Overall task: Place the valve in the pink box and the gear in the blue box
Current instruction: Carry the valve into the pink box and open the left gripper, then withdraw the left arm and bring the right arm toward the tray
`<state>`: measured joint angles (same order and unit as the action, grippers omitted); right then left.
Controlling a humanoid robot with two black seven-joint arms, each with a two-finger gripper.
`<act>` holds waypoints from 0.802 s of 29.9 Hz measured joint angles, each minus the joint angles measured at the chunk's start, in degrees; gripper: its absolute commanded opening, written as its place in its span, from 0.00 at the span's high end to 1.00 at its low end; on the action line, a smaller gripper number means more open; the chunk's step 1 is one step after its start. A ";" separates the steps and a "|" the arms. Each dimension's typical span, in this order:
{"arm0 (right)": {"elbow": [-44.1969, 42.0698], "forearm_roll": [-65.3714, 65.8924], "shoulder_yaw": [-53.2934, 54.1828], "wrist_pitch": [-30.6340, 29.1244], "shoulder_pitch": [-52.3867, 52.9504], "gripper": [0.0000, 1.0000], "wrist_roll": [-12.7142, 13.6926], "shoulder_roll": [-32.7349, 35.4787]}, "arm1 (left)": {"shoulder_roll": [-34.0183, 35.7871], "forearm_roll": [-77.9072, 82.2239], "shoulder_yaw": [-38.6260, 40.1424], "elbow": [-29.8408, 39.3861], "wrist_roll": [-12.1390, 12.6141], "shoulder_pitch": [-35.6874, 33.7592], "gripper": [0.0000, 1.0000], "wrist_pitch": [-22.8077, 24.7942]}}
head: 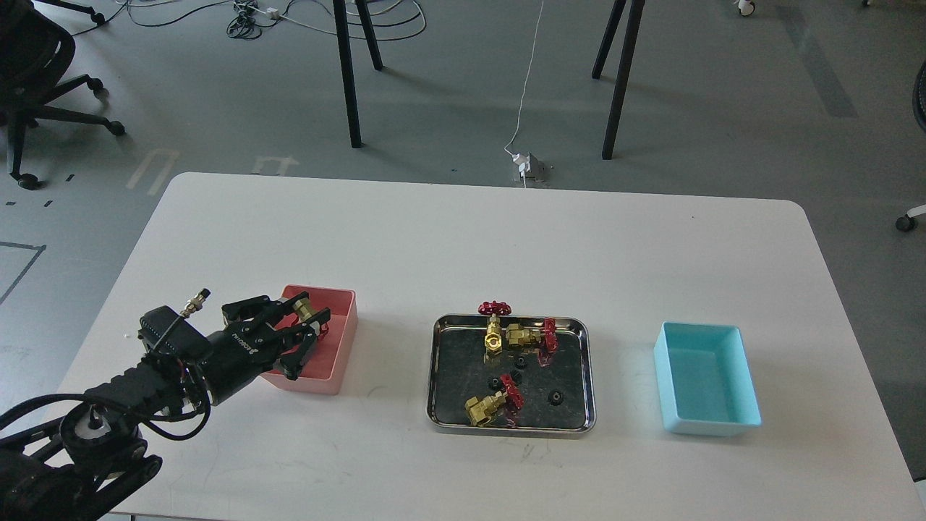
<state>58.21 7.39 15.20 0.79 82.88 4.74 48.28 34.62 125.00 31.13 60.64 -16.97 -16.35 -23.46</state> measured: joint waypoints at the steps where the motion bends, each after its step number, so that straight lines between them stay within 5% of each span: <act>1: 0.00 0.00 0.01 0.00 0.00 0.01 0.00 -0.01 | -0.34 0.00 0.06 -0.18 -0.05 0.00 0.54 0.00; 15: 0.07 0.00 0.01 0.00 -0.02 0.01 -0.02 0.05 | -1.73 -0.06 0.97 -0.35 0.02 -0.14 0.07 -1.16; 19: 0.49 0.09 0.01 -0.04 -0.03 0.01 -0.65 0.03 | -1.36 -6.86 3.06 -0.36 0.25 -2.60 0.03 -1.54; 24: 2.65 6.44 0.01 -2.63 -0.43 0.01 -0.91 -0.02 | -0.58 -31.62 4.87 -0.44 0.53 -13.60 0.03 1.91</act>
<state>60.86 13.82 15.21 -1.84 82.46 3.83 48.25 34.04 93.37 36.00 60.20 -16.45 -29.95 -21.55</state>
